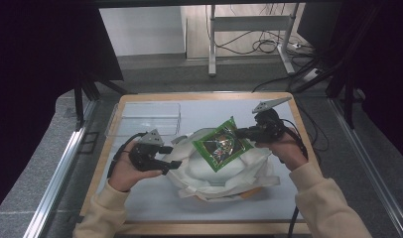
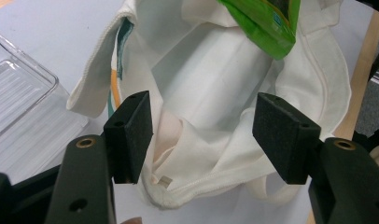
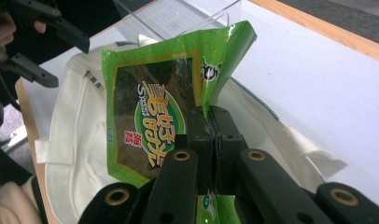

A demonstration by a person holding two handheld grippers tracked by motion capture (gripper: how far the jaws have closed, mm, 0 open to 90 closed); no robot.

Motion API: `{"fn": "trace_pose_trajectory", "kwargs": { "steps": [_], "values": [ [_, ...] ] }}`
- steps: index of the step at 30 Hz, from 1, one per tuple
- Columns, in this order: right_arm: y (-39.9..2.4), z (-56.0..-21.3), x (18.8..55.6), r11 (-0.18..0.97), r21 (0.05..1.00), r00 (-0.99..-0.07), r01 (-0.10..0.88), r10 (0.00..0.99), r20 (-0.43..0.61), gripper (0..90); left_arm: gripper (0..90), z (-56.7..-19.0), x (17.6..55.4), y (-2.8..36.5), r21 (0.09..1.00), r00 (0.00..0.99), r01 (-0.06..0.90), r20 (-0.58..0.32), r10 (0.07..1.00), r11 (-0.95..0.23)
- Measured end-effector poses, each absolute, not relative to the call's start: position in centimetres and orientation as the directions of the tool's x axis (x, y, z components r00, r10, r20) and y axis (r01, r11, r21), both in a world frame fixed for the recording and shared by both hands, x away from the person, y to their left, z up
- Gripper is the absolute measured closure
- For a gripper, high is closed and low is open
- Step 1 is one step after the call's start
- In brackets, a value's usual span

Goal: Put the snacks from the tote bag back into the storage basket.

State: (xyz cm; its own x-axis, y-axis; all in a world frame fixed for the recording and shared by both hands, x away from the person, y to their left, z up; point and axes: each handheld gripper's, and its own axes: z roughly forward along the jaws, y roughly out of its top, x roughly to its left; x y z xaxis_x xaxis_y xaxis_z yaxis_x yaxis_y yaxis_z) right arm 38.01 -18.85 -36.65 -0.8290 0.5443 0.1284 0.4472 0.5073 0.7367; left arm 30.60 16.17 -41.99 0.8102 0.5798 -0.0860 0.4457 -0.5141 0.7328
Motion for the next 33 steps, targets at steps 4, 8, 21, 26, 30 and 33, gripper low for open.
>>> {"fn": "trace_pose_trajectory", "kwargs": {
  "steps": [4,8,21,26,30,33],
  "values": [
    [-18.4,-36.8,38.1,0.524,0.736,-0.847,0.428,0.517,0.125,87.8,37.2,-41.7,30.8,15.7,0.736,0.808,0.449,-0.093,0.582,-0.506],
    [-17.9,-37.0,38.1,0.552,0.727,-0.863,0.407,0.494,0.108,87.8,37.0,-41.5,31.0,15.1,0.738,0.812,0.439,-0.082,0.578,-0.513],
    [-16.6,-36.9,37.8,0.593,0.719,-0.892,0.364,0.445,0.085,87.8,37.3,-40.6,32.7,12.7,0.732,0.837,0.421,-0.085,0.541,-0.536],
    [-16.2,-36.8,37.6,0.605,0.717,-0.902,0.345,0.424,0.077,87.8,38.5,-40.5,33.5,12.3,0.726,0.839,0.431,-0.102,0.535,-0.536],
    [-15.8,-36.5,37.4,0.614,0.721,-0.915,0.320,0.398,0.067,87.7,39.1,-40.5,34.2,11.8,0.717,0.861,0.422,-0.125,0.493,-0.555],
    [-15.4,-36.4,37.3,0.617,0.728,-0.926,0.297,0.372,0.063,87.6,42.6,-40.7,34.6,11.2,0.707,0.876,0.420,-0.152,0.458,-0.568]
  ]
}}
